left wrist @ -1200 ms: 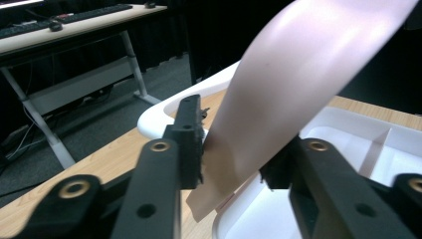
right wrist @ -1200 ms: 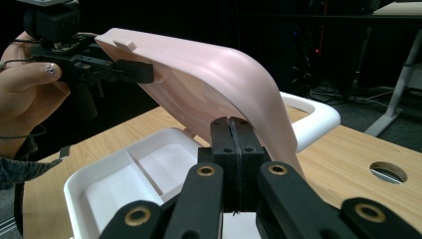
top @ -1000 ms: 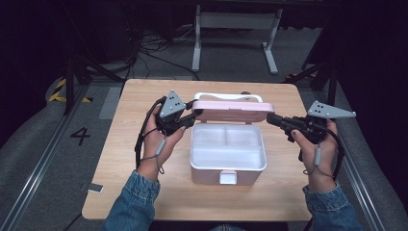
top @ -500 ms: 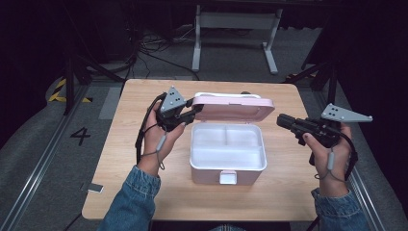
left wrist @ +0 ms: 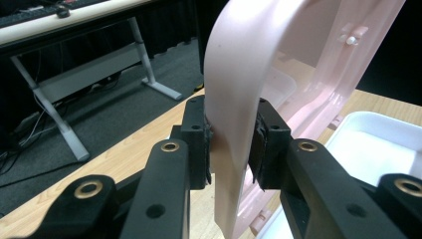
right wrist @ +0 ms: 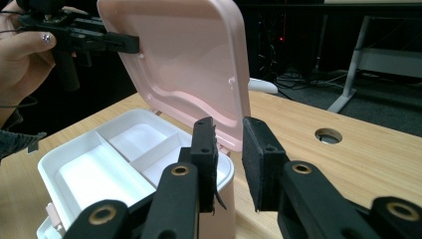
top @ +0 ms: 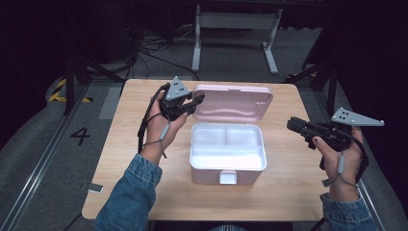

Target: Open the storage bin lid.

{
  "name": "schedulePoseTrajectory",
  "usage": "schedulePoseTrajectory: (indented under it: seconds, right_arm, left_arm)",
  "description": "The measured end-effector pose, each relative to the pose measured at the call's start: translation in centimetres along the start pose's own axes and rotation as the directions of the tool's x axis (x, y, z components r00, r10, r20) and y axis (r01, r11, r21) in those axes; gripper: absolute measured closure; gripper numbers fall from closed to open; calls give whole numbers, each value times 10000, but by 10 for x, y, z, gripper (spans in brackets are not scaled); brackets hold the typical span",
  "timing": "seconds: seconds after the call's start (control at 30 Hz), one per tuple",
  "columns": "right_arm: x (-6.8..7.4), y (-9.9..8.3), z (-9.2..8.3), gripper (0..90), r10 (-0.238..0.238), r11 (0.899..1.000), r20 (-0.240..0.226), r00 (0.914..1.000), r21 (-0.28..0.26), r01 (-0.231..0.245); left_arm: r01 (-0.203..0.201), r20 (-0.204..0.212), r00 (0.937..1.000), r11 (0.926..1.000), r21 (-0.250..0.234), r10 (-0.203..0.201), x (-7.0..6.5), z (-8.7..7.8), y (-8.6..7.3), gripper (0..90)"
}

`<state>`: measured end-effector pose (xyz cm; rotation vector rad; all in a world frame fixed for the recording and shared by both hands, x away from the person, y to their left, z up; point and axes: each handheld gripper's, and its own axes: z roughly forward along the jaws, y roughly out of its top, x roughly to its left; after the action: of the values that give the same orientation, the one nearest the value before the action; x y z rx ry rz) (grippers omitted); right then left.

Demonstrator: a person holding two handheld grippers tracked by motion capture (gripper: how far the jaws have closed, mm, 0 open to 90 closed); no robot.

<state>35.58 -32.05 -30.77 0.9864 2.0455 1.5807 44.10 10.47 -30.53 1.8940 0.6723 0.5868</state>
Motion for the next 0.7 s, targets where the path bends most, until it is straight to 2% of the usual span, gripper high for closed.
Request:
schedulePoseTrajectory:
  seconds: [0.23,0.3,0.37,0.43,0.57,0.7]
  right_arm:
    - [-2,0,2,730,82,9999,-30,10000,139,-82]
    - [-3,-1,2,725,111,9998,15,9999,156,-112]
    - [-4,-1,2,722,74,9999,108,9999,115,-75]
    - [-5,-2,2,719,43,9998,276,9996,191,-48]
    - [-8,-4,3,716,157,9995,297,9994,255,-164]
    - [-10,-4,4,715,172,9994,349,9992,290,-182]
  left_arm:
    - [39,-319,9995,9996,275,-30,3,8,4,720]
    - [-145,-536,9984,9992,367,165,4,11,5,714]
    - [-143,-734,9972,9990,420,173,4,13,5,709]
    - [-84,-790,9968,9991,405,116,7,16,5,706]
    - [-77,-893,9959,9990,431,115,11,22,4,704]
    - [125,-858,9963,9987,487,-83,15,26,4,700]
